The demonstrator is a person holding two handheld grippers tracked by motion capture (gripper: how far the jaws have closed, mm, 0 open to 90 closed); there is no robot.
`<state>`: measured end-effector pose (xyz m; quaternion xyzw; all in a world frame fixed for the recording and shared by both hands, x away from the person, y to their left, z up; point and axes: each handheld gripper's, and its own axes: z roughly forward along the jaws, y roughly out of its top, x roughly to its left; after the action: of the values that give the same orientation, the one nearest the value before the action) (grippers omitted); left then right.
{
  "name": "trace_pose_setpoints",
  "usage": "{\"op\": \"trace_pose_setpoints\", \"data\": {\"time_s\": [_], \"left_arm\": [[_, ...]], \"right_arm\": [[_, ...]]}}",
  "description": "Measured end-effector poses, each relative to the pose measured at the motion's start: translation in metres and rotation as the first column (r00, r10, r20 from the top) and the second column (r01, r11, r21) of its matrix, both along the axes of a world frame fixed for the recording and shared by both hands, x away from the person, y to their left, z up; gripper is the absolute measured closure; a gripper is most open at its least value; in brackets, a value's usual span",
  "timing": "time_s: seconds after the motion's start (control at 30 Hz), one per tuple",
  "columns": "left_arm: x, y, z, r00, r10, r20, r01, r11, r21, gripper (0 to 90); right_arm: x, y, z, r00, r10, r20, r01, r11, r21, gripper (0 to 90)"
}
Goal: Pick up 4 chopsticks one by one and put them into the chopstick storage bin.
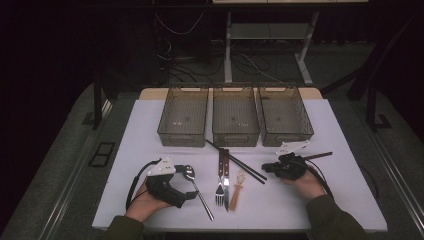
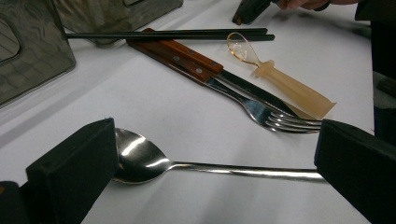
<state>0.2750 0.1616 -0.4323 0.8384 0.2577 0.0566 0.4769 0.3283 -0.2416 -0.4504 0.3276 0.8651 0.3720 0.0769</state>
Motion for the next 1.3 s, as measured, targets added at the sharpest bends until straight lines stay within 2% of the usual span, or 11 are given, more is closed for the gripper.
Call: {"op": "trace_pose_setpoints", "data": {"time_s": [0.2, 1.3], "left_arm": [[0.0, 0.0, 0.0, 1.0, 0.0, 0.0, 0.0, 1.0, 0.0, 0.0], [0.001, 0.001, -0.001, 1.0, 0.001, -0.001, -0.001, 1.0, 0.003, 0.0]], "right_arm": [[0.004, 0.002, 0.0, 0.9997, -0.014, 0.018, 0.015, 1.0, -0.003, 89.9], [0.032, 0.015, -0.003, 0.9973, -0.06, 0.041, 0.06, 0.998, -0.007, 89.9]]}}
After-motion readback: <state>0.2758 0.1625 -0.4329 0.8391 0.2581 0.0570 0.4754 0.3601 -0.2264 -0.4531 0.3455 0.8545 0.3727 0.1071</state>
